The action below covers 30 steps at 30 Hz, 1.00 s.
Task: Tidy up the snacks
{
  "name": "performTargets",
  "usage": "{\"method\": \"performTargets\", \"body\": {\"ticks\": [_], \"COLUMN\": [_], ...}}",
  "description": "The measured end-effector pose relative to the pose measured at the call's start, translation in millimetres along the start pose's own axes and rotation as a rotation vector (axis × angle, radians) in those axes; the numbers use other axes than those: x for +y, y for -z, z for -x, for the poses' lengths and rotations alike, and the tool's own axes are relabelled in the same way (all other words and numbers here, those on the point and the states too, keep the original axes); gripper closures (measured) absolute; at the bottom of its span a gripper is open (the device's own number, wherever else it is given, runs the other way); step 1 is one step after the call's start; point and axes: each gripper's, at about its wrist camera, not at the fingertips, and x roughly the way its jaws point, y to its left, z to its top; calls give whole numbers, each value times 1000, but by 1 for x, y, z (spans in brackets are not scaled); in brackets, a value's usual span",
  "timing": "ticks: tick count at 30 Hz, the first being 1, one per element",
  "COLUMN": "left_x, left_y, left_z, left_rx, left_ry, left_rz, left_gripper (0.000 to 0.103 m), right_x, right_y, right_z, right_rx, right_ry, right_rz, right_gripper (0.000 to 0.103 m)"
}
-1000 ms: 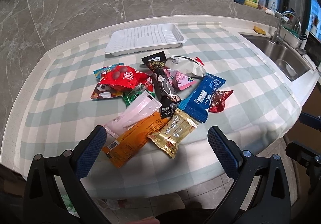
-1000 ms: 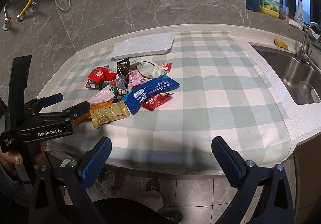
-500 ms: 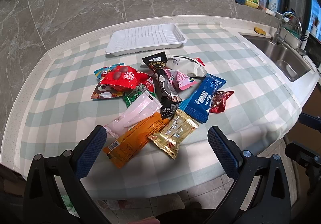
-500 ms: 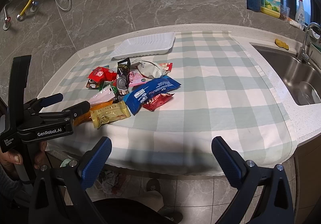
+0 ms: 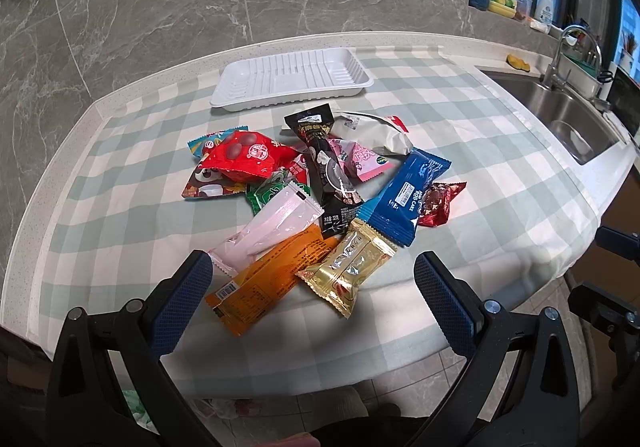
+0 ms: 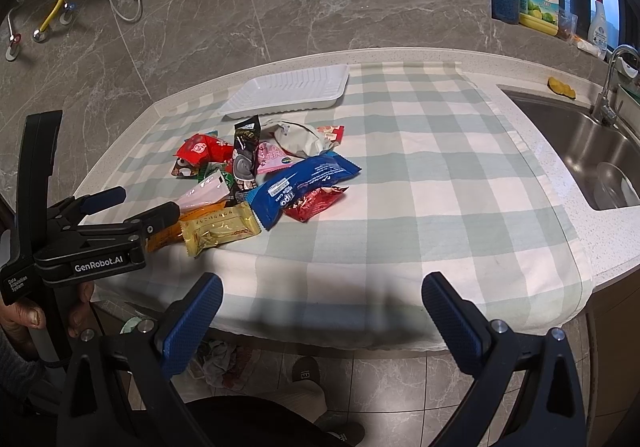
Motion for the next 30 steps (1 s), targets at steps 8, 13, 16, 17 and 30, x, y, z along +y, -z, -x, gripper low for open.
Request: {"method": "performTargets", "body": {"ticks": [8, 13, 16, 17, 30], "left_x": [0, 0, 1, 1, 0], "left_y": [0, 0, 0, 0, 0], "left_z": [0, 0, 0, 0, 0], "left_rx": [0, 0, 1, 0, 0], "left_ry": [0, 0, -1, -1, 0], "left_rz": [0, 0, 0, 0, 0], "left_gripper": [1, 1, 1, 1, 1], "right_x": [1, 1, 1, 1, 0], "right_y": [-1, -1, -1, -1, -1], "right_z": [0, 0, 0, 0, 0], "right_rx": [1, 1, 1, 1, 1], "right_ry": [-1, -2, -1, -2, -2], "right_rz": [-1, -1, -2, -2, -2], "right_gripper": [1, 1, 1, 1, 1]}}
